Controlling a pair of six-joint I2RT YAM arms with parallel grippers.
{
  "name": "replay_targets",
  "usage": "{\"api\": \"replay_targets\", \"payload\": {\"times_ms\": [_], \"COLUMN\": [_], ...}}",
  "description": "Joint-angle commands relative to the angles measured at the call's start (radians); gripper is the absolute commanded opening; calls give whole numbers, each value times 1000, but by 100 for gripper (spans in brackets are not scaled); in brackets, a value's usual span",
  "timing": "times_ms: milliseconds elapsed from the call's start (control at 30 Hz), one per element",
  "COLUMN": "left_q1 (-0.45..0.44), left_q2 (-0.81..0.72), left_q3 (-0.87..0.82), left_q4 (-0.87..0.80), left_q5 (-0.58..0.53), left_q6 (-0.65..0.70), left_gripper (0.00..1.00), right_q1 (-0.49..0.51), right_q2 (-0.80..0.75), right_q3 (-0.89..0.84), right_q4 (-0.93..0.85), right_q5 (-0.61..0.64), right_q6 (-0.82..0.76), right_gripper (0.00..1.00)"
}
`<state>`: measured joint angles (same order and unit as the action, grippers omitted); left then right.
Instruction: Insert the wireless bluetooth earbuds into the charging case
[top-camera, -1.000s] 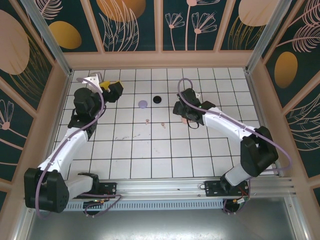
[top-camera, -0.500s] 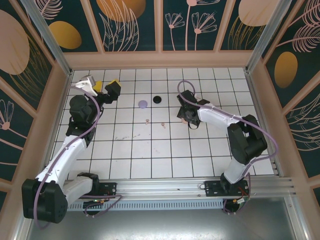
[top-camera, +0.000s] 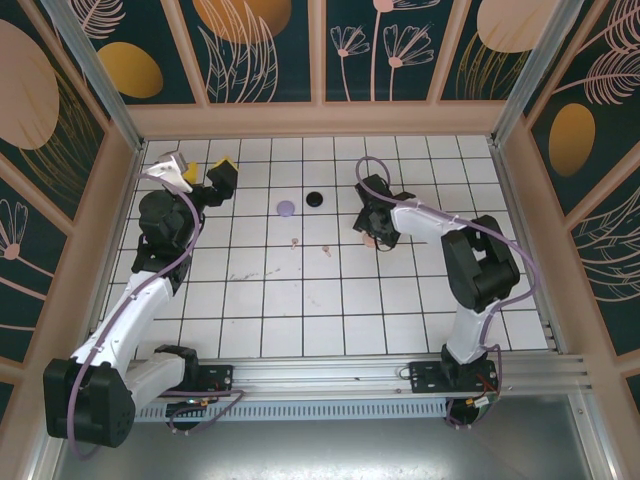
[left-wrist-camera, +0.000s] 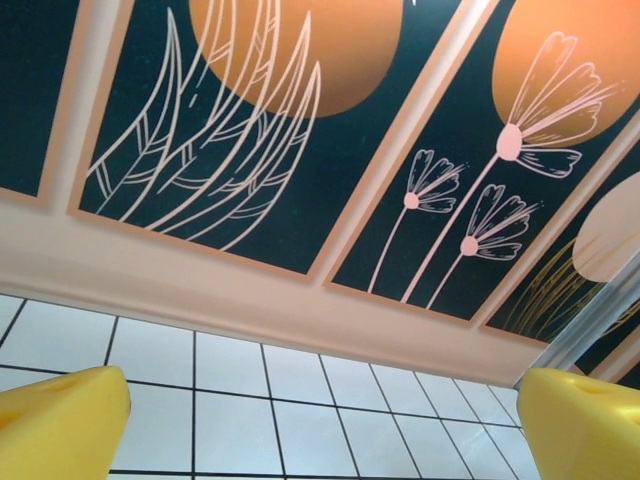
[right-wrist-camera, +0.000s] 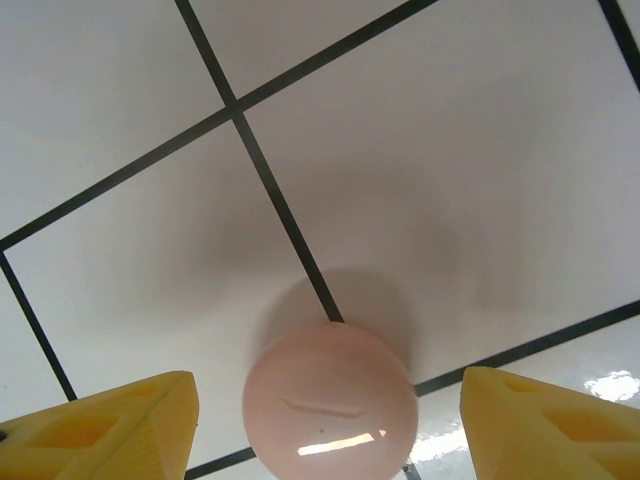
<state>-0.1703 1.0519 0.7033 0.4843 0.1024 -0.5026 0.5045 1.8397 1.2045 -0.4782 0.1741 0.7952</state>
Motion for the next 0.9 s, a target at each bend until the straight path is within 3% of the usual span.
{"api": "replay_targets", "payload": {"times_ms": [0, 600, 867], "left_q1": [-3, -3, -3], "left_q2": [-6, 13, 42], "left_q3": [30, 36, 50], "left_q4": [-20, -25, -84], "left_q5": [1, 51, -3], "left_q6": [16, 31, 46], "left_gripper": [99, 99, 99], "right_q1": [-3, -2, -1], "right_q2": [35, 98, 102], "right_q3": [38, 35, 8], "right_q4": [1, 19, 46], "right_q5": [-19, -39, -56], "right_q6": [5, -17, -23], "right_gripper": [70, 58, 48]}}
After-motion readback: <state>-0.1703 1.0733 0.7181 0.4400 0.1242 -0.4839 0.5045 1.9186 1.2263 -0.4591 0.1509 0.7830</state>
